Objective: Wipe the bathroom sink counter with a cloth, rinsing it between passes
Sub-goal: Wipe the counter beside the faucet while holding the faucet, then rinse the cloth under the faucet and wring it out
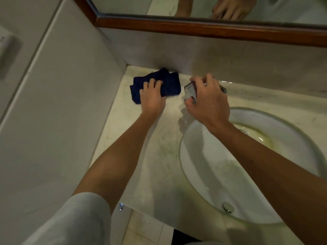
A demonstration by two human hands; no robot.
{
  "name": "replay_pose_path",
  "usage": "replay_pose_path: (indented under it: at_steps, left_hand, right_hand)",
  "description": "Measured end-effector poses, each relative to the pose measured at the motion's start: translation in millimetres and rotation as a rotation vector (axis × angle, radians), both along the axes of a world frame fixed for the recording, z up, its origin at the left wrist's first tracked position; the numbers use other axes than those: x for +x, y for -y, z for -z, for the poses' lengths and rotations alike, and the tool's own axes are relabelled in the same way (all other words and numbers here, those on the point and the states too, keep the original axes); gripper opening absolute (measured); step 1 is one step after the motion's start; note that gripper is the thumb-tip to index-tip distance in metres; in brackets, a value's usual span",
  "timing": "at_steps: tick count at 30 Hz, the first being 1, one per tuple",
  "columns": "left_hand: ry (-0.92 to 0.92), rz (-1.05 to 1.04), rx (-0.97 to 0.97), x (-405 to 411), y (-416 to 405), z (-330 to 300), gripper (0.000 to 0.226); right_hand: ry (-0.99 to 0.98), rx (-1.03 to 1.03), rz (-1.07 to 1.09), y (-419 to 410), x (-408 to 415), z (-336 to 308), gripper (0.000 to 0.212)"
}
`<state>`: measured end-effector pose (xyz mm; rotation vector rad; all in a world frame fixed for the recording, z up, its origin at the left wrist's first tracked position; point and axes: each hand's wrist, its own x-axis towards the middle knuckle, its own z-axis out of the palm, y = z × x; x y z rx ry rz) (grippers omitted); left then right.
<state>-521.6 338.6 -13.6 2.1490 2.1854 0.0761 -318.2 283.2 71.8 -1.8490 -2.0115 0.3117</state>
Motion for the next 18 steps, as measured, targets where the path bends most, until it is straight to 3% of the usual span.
replay_pose_path:
  at_steps: [8, 14, 18]
  left_hand:
    - [-0.046, -0.046, 0.076, 31, 79, 16, 0.052]
    - [-0.038, -0.040, -0.015, 69, 167, 12, 0.058]
    - [0.071, -0.001, -0.110, 94, 205, -3, 0.045]
  right_hand:
    - [0.029, -0.014, 0.011, -2, -1, 4, 0.050]
    - [0.048, -0.041, -0.015, -1, -1, -2, 0.048]
    - [0.060, -0.064, -0.029, 0, -1, -6, 0.048]
